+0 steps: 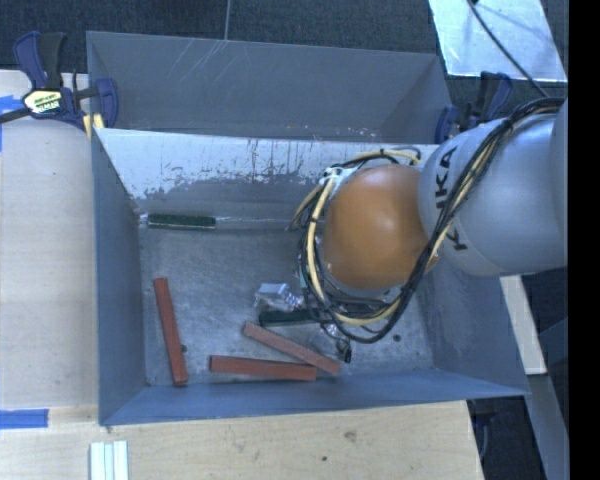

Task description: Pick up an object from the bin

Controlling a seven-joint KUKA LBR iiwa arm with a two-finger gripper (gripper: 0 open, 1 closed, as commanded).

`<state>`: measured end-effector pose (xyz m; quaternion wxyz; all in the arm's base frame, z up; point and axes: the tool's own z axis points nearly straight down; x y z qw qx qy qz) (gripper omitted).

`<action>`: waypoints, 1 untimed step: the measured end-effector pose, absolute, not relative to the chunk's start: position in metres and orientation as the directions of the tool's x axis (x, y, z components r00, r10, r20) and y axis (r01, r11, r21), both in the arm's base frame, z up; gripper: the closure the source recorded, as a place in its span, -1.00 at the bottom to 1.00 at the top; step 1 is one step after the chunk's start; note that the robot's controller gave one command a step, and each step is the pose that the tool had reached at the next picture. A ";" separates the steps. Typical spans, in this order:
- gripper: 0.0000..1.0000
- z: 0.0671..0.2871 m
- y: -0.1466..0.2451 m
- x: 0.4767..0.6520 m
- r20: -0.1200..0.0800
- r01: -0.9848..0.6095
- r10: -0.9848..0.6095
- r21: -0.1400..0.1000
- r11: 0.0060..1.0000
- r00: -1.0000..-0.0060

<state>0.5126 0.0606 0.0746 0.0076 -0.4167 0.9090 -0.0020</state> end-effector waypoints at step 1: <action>1.00 0.073 0.061 0.510 -0.007 -0.756 -0.756 -0.004 0.654 -0.654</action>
Offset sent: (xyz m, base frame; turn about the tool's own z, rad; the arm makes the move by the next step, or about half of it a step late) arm 0.0000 0.0000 0.0000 0.0000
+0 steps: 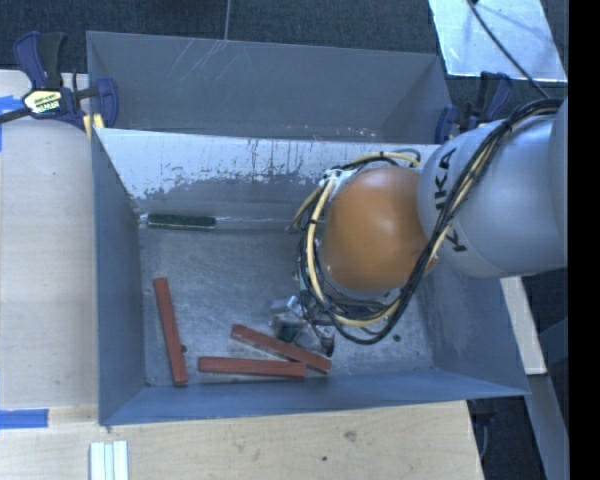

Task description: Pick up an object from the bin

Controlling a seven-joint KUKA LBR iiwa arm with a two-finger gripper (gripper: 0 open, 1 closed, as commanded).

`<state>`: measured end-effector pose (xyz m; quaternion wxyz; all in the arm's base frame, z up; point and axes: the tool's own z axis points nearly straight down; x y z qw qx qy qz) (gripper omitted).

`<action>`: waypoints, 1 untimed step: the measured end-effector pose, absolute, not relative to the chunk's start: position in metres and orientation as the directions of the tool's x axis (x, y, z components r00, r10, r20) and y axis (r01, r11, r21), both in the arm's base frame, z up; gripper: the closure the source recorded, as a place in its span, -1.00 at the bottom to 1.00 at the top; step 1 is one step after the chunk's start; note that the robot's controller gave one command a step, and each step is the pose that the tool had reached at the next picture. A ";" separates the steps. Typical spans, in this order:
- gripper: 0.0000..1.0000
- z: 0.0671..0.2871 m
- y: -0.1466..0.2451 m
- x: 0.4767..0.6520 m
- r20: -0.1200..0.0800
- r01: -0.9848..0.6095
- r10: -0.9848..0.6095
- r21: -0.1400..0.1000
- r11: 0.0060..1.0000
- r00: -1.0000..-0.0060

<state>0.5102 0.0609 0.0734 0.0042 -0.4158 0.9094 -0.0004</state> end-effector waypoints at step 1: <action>1.00 0.240 0.059 0.493 -0.008 -0.787 -0.787 -0.008 0.617 -0.617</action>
Offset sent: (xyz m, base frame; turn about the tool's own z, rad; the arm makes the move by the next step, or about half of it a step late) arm -0.0193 -0.0021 0.1619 -0.0514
